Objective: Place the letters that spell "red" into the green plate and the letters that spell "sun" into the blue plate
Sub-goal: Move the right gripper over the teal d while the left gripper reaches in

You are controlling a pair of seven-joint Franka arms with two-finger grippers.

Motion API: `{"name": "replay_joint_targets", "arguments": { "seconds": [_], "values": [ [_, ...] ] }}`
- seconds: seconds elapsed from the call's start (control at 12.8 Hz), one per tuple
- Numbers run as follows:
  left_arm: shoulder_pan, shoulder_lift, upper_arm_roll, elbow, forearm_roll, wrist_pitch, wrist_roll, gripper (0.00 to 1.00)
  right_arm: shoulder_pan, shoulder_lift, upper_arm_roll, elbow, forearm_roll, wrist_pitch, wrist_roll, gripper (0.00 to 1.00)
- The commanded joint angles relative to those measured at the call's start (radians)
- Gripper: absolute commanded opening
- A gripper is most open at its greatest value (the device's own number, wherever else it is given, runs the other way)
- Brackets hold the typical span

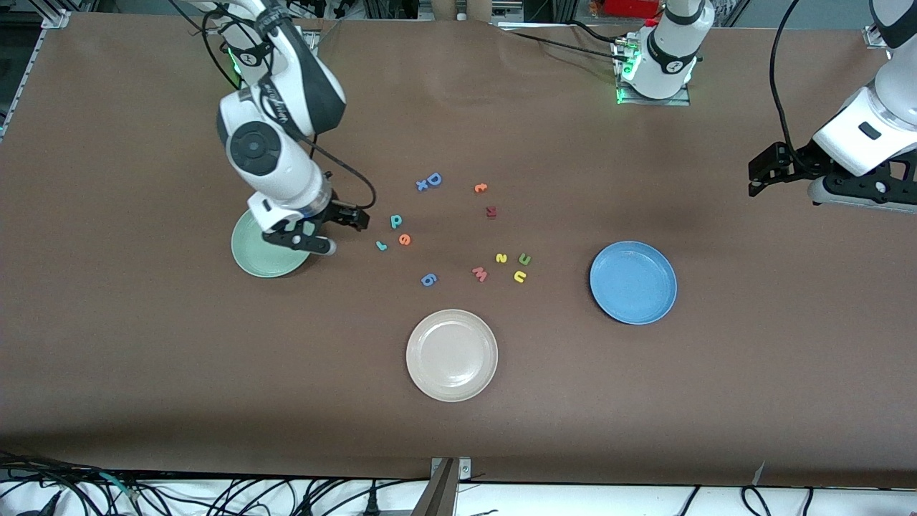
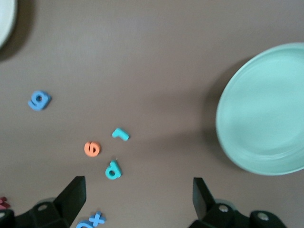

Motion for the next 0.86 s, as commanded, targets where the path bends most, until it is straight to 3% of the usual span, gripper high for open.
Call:
{"name": "replay_joint_targets", "arguments": {
  "seconds": [0.0, 0.31, 0.47, 0.78],
  "values": [
    [-0.001, 0.03, -0.001, 0.002, -0.021, 0.013, -0.007, 1.0, 0.001, 0.046, 0.047, -0.014, 0.018, 0.058, 0.066, 0.99],
    [-0.039, 0.128, -0.015, 0.022, -0.027, 0.026, -0.011, 1.0, 0.001, 0.144, 0.12, -0.08, 0.015, 0.268, 0.154, 0.99],
    [-0.086, 0.209, -0.017, 0.045, -0.017, 0.034, -0.012, 1.0, 0.03, 0.181, 0.122, -0.103, 0.009, 0.329, 0.149, 0.99],
    [-0.168, 0.312, -0.02, 0.045, -0.017, 0.172, -0.073, 1.0, 0.05, 0.23, 0.119, -0.112, -0.06, 0.36, 0.138, 0.98]
  ]
}}
